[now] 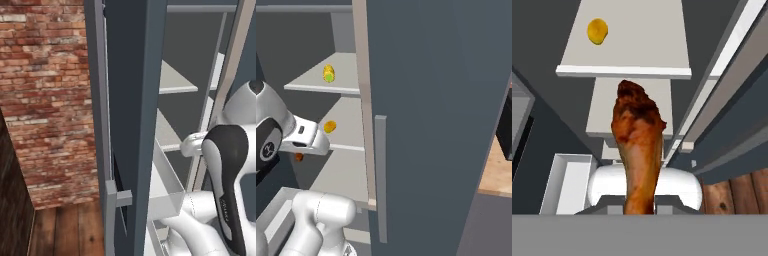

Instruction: Take the mango, corn, and chicken drumstick from the freezer and place them in the bowl on the counter.

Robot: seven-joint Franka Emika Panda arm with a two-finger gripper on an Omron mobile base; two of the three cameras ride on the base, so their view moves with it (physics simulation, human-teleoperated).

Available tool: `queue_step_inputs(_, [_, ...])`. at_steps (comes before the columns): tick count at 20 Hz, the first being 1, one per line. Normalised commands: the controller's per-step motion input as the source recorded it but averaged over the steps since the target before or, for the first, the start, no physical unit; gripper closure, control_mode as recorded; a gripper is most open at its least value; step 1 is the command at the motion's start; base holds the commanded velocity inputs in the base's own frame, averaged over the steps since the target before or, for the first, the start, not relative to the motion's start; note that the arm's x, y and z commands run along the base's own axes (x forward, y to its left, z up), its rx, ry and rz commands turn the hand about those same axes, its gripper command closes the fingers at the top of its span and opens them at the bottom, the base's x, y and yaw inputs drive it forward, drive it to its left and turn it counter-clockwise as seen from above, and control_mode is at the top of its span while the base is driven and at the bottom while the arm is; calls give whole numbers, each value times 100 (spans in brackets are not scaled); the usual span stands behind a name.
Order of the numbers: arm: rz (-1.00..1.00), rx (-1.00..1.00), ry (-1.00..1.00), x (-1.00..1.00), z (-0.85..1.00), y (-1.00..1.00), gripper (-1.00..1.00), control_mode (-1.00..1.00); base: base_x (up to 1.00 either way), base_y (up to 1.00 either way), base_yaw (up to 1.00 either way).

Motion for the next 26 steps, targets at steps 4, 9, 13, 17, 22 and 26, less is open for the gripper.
queue_step_inputs(4, [0,0,0,-25,21,-11,100,-100,0,0,0])
queue_step_inputs(9, [0,0,0,-9,0,-3,100,100,-72,-31,0])
queue_step_inputs(13, [0,0,0,0,0,0,100,100,-47,-100,-15])
queue_step_inputs(17, [0,0,0,0,0,0,100,100,7,-100,-23])
queue_step_inputs(22, [0,0,0,0,0,0,100,100,50,-100,-9])
queue_step_inputs(26, [0,0,0,0,0,0,100,100,70,-100,0])
